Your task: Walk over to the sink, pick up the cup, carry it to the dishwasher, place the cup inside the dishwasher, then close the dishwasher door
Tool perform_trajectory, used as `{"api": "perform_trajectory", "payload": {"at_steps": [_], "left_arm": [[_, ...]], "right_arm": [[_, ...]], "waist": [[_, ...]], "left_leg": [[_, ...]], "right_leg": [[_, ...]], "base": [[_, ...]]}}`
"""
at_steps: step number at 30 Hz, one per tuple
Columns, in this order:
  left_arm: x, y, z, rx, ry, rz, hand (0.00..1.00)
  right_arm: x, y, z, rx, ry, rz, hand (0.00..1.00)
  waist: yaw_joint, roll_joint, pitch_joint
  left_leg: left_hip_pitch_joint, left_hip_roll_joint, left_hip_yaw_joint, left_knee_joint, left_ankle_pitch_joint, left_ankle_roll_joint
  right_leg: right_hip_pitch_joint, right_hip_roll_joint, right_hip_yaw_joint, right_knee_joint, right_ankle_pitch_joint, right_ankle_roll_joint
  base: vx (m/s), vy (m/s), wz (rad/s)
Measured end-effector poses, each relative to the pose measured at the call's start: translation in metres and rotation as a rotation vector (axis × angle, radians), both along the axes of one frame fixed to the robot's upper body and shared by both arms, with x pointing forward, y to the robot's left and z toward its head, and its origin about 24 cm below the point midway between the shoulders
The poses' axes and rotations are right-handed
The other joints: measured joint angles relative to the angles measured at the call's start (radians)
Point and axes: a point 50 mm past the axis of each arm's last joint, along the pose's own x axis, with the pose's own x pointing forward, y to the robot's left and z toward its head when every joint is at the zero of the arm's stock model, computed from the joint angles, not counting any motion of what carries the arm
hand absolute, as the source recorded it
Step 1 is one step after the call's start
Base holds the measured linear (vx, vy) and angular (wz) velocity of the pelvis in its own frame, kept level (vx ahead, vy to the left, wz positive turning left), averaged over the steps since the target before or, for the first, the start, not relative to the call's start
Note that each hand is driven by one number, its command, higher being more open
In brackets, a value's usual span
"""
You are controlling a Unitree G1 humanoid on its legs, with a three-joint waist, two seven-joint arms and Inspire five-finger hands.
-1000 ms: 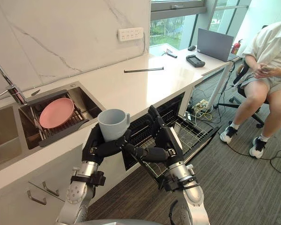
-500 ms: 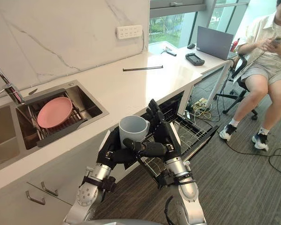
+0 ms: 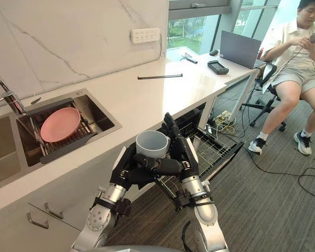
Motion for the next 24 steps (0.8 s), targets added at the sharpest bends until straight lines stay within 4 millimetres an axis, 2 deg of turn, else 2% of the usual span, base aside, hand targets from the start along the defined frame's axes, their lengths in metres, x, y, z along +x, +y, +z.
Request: {"api": "perform_trajectory", "payload": {"at_steps": [21,22,24], "left_arm": [[-0.0019,-0.0046,-0.0014,-0.014,0.019,-0.017,0.0],[-0.0018,-0.0045,-0.0014,-0.014,0.019,-0.016,1.0],[-0.0019,-0.0038,-0.001,-0.015,0.018,-0.013,1.0]], "right_arm": [[0.0014,-0.0064,-0.0003,-0.04,0.0,-0.034,0.0],[0.0014,-0.0064,-0.0004,-0.04,0.001,-0.034,0.0],[0.0014,-0.0068,-0.0003,-0.039,0.0,-0.037,0.0]], "waist": [[-0.001,-0.002,-0.001],[-0.001,-0.002,-0.001],[-0.001,-0.002,-0.001]], "left_leg": [[0.0,-0.001,-0.002,0.0,0.0,0.0],[0.0,-0.001,-0.002,0.0,0.0,0.0],[0.0,-0.001,-0.004,0.0,0.0,0.001]], "right_leg": [[0.0,-0.002,-0.003,0.0,0.0,0.0],[0.001,-0.002,-0.003,0.0,0.0,0.0],[0.002,-0.002,-0.005,0.0,0.0,0.0]], "base": [[0.0,0.0,0.0],[0.0,0.0,0.0],[0.0,0.0,0.0]]}}
